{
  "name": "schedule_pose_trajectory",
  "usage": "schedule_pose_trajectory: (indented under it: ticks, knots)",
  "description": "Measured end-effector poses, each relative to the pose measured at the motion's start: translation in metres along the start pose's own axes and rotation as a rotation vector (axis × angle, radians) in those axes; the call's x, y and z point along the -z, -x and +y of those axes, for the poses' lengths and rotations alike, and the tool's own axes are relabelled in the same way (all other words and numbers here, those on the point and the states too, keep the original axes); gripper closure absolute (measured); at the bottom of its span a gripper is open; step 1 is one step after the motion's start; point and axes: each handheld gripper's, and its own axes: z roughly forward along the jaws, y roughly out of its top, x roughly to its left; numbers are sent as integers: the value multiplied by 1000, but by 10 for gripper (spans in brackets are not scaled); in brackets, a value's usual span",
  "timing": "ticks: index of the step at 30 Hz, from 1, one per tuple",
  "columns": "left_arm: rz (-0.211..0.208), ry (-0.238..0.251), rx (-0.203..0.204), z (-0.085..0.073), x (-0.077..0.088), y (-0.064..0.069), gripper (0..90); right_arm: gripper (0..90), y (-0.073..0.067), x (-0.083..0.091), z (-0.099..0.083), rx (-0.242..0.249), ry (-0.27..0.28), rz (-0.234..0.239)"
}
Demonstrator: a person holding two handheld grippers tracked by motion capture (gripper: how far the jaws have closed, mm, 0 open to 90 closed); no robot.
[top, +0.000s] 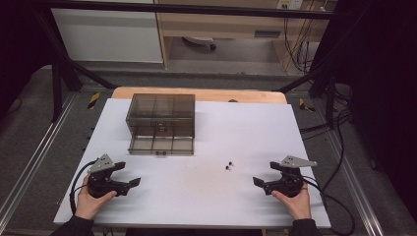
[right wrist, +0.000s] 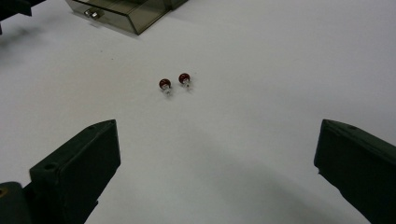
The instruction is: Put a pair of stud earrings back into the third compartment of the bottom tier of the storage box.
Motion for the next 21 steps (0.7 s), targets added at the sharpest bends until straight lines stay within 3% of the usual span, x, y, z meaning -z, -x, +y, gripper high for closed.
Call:
schedule_pose_trajectory:
  ticks: [21]
  knots:
    - [-3, -4, 3, 0, -1, 1, 77, 23, -17, -26, 19, 49, -33, -27]
